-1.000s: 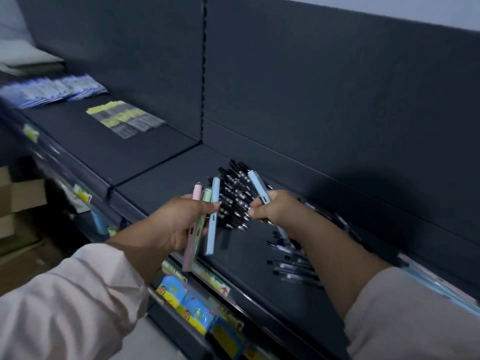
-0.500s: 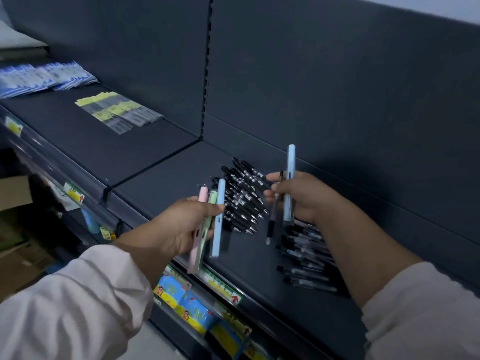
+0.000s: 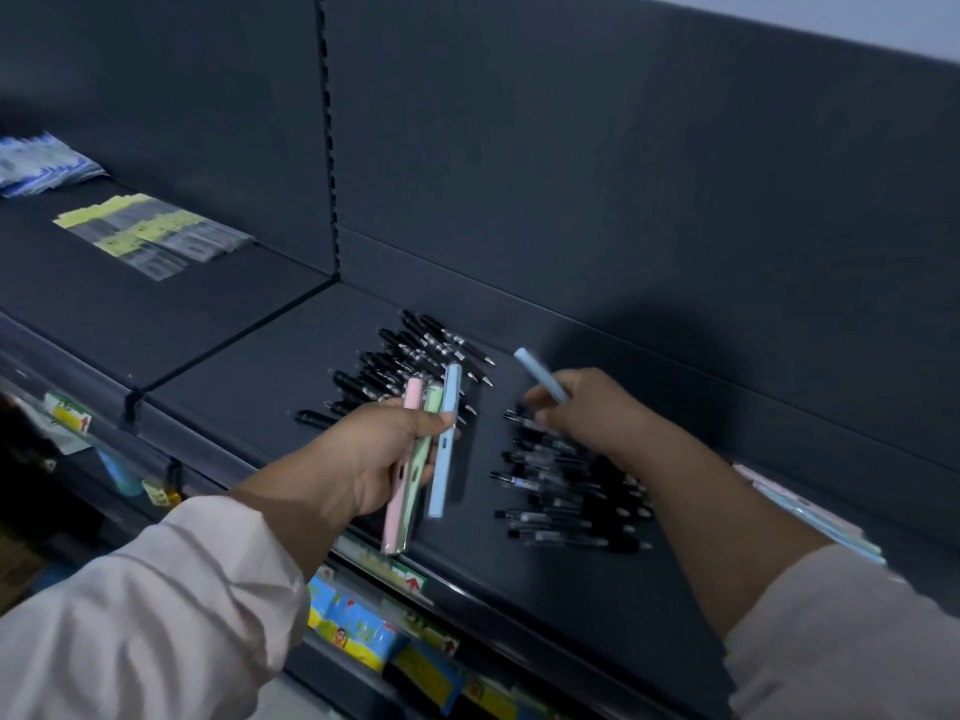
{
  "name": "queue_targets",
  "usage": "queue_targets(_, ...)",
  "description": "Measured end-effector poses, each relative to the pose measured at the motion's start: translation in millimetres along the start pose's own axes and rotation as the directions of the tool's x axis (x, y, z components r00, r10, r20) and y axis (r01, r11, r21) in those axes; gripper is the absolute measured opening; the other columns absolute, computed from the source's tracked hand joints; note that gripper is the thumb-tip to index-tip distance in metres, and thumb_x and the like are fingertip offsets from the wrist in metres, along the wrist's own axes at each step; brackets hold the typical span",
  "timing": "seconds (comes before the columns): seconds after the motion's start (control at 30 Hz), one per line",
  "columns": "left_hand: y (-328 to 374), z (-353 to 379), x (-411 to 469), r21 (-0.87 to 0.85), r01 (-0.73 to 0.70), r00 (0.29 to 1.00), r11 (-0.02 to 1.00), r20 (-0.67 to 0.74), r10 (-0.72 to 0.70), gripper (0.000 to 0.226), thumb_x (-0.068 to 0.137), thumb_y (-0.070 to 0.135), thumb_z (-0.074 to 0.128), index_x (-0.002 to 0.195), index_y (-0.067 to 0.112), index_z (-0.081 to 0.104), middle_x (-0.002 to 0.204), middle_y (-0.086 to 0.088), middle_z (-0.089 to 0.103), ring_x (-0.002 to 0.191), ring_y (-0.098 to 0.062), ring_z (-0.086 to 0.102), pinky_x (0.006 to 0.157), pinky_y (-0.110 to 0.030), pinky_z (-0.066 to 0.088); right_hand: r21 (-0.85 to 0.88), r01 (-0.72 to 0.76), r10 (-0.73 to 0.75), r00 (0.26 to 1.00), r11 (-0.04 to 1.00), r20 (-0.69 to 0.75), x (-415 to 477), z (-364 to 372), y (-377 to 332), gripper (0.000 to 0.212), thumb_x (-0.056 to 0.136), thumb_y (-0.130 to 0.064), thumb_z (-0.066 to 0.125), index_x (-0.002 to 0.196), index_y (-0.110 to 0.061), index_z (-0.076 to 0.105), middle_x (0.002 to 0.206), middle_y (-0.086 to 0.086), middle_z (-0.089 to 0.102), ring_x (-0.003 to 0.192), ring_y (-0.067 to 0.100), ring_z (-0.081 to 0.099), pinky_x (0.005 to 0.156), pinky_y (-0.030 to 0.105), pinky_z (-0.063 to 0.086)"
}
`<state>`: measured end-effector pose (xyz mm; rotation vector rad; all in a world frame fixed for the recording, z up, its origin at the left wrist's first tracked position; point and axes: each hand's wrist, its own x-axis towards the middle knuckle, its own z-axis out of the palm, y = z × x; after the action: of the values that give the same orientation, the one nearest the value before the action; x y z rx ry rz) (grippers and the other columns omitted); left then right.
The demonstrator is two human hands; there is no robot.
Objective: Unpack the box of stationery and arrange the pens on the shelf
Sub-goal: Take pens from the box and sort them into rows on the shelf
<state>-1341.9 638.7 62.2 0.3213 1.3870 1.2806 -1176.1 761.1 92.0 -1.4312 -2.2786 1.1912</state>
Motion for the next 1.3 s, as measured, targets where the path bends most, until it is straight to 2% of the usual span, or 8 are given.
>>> queue_targets(0.17,-3.7,7.4,-0.6,-0.004,-0.015,1.000,1.000,0.018,0.015,0.030,0.086,0.004,0.062,0.116,0.003,0.059,0.081,-0.011,0.071,0.065,-0.020,0.062,0.069,-0.034,0.050,0.139,0.050,-0.035,0.994,0.989,-0.107,-6.0,10.1,1.7,0.014,0.089,-0.009,0.060,0.090,-0.023,0.062,0.086,-0.001,0.065,0.078,0.016,0.062,0.069,0.025,0.052)
queue_targets(0.4,-2.8,18.3,-3.6,0.007,-0.031,0.996,0.999,0.083,0.031,0.022,0.085,0.003,0.063,0.106,0.008,0.063,0.073,-0.007,0.070,0.064,-0.020,0.063,0.069,-0.033,0.050,0.640,-0.230,0.130,0.971,0.733,0.200,-20.4,24.6,-22.3,0.020,0.095,-0.028,0.053,0.099,-0.011,0.064,0.073,0.001,0.061,0.063,0.012,0.054,0.064,0.026,0.044)
queue_targets(0.53,-2.5,30.8,-2.0,0.027,-0.043,0.997,0.999,0.069,0.041,0.035,0.079,-0.002,0.067,0.112,0.008,0.059,0.079,-0.006,0.065,0.068,-0.019,0.060,0.058,-0.027,0.051,0.489,-0.216,0.193,0.976,0.845,0.096,-24.8,17.3,-9.9,0.035,0.096,-0.044,0.045,0.086,-0.021,0.070,0.084,-0.004,0.059,0.084,0.014,0.053,0.090,0.037,0.044)
queue_targets(0.67,-4.0,53.2,-1.7,0.052,-0.027,0.996,0.998,0.081,0.022,0.023,0.077,-0.002,0.069,0.093,0.009,0.058,0.077,-0.005,0.060,0.068,-0.017,0.057,0.049,-0.025,0.050,0.590,-0.100,0.201,0.974,0.801,-0.108,-38.7,-4.2,5.1,0.030,0.097,-0.039,0.048,0.086,-0.017,0.064,0.077,0.001,0.053,0.064,0.012,0.045,0.058,0.027,0.042)
queue_targets(0.83,-7.5,92.4,-5.0,0.071,-0.005,0.989,0.997,0.147,-0.005,0.013,0.083,0.005,0.066,0.090,0.010,0.057,0.060,-0.002,0.061,0.053,-0.015,0.058,0.048,-0.022,0.052,0.706,0.137,0.121,0.945,0.695,-0.303,-61.4,-29.0,32.1,0.005,0.093,-0.016,0.058,0.090,-0.014,0.061,0.083,0.005,0.061,0.075,0.014,0.060,0.073,0.027,0.058)
queue_targets(0.93,-10.0,119.5,-7.4,0.080,0.019,0.979,0.997,0.200,-0.035,0.014,0.084,0.012,0.066,0.095,0.010,0.058,0.064,-0.003,0.061,0.054,-0.014,0.057,0.050,-0.024,0.052,0.525,0.276,-0.025,0.900,0.805,-0.435,-75.7,-37.0,50.4,0.012,0.092,-0.010,0.059,0.092,-0.021,0.065,0.085,0.001,0.067,0.076,0.009,0.063,0.076,0.025,0.056)
queue_targets(1.07,-15.5,156.0,-14.6,0.075,0.048,0.959,0.996,0.276,-0.067,0.006,0.091,0.012,0.058,0.089,0.008,0.063,0.069,-0.006,0.066,0.054,-0.015,0.063,0.052,-0.026,0.052,0.181,0.266,-0.212,0.939,0.947,-0.273,-97.2,-49.1,74.7,0.056,0.086,0.011,0.050,0.129,-0.024,0.056,0.120,-0.008,0.059,0.103,-0.002,0.057,0.085,0.003,0.042)
queue_targets(1.3,-31.7,203.9,-23.6,0.055,0.089,0.939,0.995,0.328,-0.102,0.021,0.095,0.012,0.051,0.108,0.002,0.063,0.080,-0.014,0.072,0.068,-0.025,0.070,0.058,-0.033,0.059,0.326,0.109,-0.069,0.989,0.939,-0.130,-125.5,-71.6,115.9,0.069,0.072,-0.031,0.071,0.134,-0.040,0.044,0.122,-0.010,0.059,0.107,0.007,0.060,0.089,0.032,0.054)
